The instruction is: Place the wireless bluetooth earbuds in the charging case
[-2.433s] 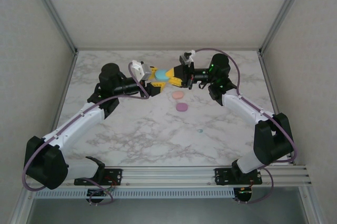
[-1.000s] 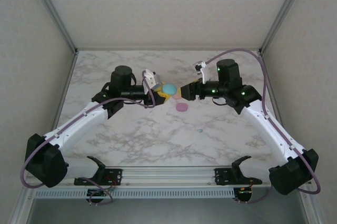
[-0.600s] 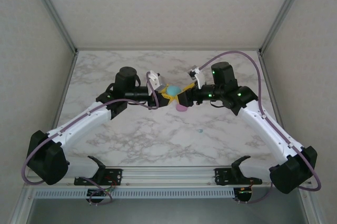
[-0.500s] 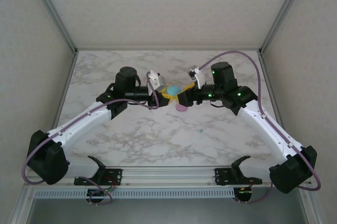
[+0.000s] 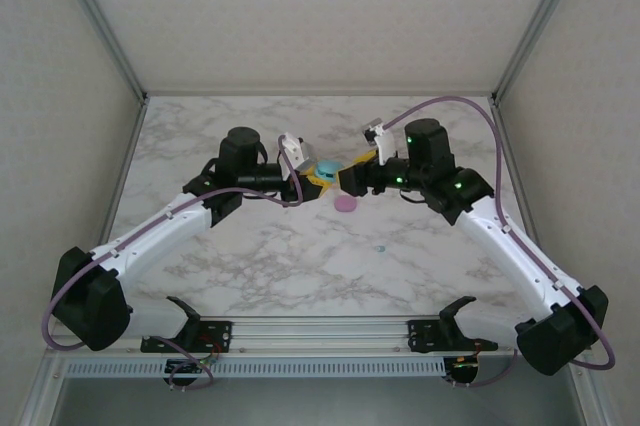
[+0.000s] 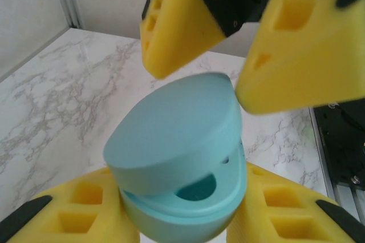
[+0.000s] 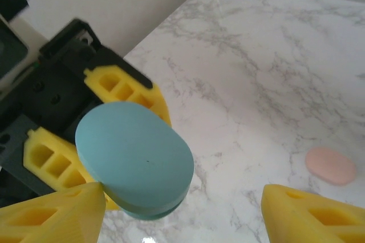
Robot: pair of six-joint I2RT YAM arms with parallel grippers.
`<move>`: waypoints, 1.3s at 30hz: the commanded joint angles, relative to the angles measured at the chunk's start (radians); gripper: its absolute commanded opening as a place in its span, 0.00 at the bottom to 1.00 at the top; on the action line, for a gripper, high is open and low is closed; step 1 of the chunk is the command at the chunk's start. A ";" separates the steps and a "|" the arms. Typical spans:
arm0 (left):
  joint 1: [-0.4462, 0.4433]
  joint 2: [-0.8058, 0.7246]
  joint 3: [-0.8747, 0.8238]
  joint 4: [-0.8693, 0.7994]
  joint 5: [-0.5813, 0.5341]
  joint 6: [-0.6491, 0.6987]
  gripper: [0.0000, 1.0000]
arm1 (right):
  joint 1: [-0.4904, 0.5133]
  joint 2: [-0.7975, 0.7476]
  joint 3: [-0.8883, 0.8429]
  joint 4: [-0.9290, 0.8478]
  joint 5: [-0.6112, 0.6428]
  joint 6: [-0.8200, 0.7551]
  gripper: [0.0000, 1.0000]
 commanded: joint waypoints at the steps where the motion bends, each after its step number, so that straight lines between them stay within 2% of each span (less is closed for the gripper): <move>1: -0.026 -0.032 -0.007 0.020 0.075 0.001 0.32 | -0.006 0.016 -0.002 0.038 0.123 0.046 0.73; 9: -0.027 -0.043 -0.037 0.045 0.055 -0.010 0.32 | -0.007 0.073 0.096 -0.054 0.202 0.141 0.75; 16: -0.028 -0.056 -0.096 0.127 -0.012 -0.047 0.32 | -0.008 0.032 0.148 -0.069 0.131 0.182 0.79; 19: -0.027 -0.062 -0.117 0.164 -0.035 -0.065 0.32 | -0.012 -0.022 0.145 -0.075 0.189 0.194 0.84; 22: -0.027 -0.075 -0.139 0.194 -0.059 -0.072 0.32 | -0.034 -0.060 0.132 -0.126 0.331 0.202 0.85; 27: -0.027 -0.103 -0.164 0.220 -0.085 -0.080 0.32 | -0.142 -0.039 0.117 -0.252 0.389 0.222 0.80; 30: -0.026 -0.120 -0.177 0.226 -0.094 -0.083 0.32 | -0.249 0.018 0.082 -0.293 0.348 0.243 0.74; 34: -0.026 -0.142 -0.187 0.227 -0.101 -0.087 0.32 | -0.394 0.155 0.018 -0.295 0.281 0.255 0.59; 39: -0.026 -0.175 -0.200 0.225 -0.112 -0.090 0.32 | -0.478 0.381 0.040 -0.321 0.284 0.226 0.51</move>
